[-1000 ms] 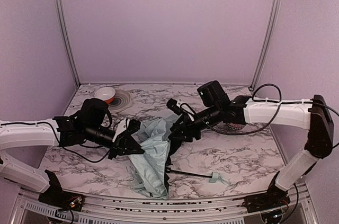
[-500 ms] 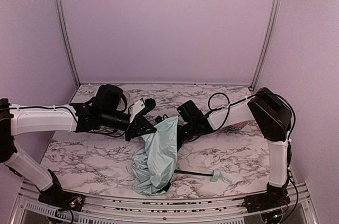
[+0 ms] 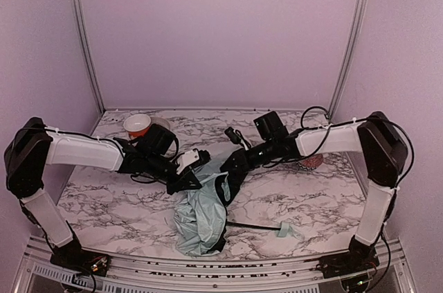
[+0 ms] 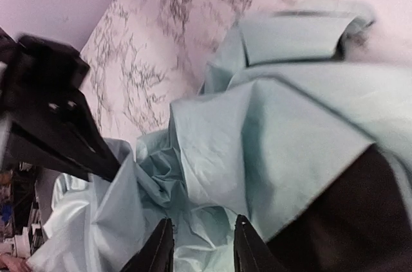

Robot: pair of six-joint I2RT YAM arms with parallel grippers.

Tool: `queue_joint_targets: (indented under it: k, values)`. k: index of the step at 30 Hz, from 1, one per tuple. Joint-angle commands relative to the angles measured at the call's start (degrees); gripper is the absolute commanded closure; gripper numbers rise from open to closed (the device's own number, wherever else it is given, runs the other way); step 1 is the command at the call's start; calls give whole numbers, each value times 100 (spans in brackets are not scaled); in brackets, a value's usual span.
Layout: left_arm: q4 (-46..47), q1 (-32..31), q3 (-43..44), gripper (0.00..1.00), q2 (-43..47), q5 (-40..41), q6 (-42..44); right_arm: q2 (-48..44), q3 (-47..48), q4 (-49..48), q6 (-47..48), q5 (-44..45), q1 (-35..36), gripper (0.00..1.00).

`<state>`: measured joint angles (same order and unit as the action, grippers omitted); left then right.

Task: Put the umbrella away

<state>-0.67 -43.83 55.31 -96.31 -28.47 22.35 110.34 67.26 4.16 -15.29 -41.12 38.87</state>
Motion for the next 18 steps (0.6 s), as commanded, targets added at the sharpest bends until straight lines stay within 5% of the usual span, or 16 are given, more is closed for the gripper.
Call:
queue_joint_targets:
  k: [1, 3, 7, 13, 18]
  values:
    - [-600, 18, -132, 100, -125, -153, 110, -1094, 102, 480, 144, 882, -427, 68]
    - [-614, 16, -73, 100, -148, -164, 110, -1373, 176, 654, 522, 1318, -416, 67]
    - [-628, 17, 28, 100, -170, -148, 121, -1654, 111, 197, 1015, 820, -48, 56]
    - [-628, 15, 124, 100, -132, -193, 119, -966, 547, 685, 1506, 337, 487, 39]
    - [-614, 23, 123, 100, -90, -261, 121, -639, 536, 875, 1712, 131, 535, 39]
